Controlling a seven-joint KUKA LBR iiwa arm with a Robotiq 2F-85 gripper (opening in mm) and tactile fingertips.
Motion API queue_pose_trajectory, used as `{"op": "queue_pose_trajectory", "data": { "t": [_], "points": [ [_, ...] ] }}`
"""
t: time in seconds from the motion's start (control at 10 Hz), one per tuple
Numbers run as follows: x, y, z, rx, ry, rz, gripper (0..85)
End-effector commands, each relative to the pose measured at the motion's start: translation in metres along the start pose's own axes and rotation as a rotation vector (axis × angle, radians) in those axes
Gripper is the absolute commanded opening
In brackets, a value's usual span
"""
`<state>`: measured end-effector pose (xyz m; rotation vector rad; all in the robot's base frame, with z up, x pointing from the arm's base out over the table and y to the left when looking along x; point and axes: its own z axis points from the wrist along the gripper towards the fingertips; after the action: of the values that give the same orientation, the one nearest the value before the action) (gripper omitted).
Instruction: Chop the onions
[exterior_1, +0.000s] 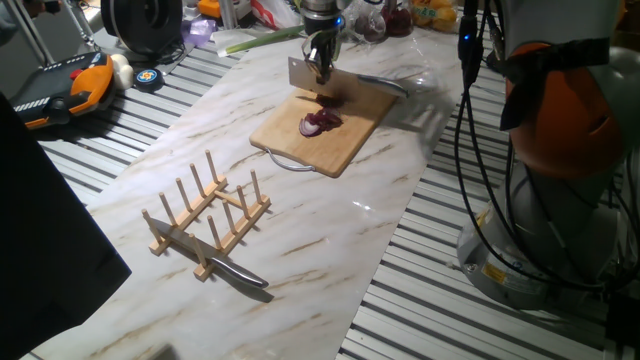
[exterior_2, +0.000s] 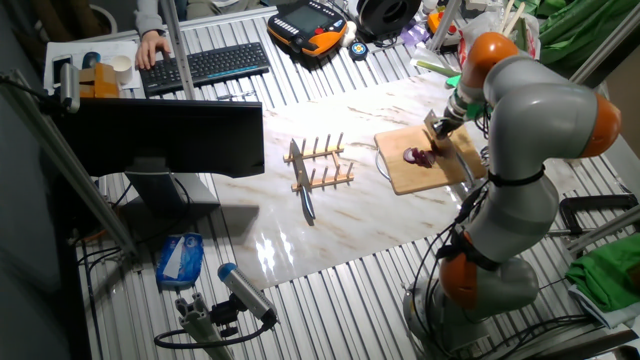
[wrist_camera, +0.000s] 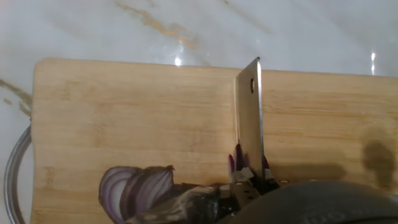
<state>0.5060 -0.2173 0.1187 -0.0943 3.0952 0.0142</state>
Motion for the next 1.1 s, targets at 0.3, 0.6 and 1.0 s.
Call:
{"op": "queue_pose_trajectory", "data": {
  "t": [0.3, 0.6, 1.0],
  "points": [
    [0.005, 0.017, -0.008, 0.025, -0.008, 0.006, 0.7],
    [0.008, 0.021, -0.004, 0.051, -0.011, -0.002, 0.7],
    [0.01, 0.019, 0.008, 0.039, -0.013, 0.003, 0.7]
  ]
}}
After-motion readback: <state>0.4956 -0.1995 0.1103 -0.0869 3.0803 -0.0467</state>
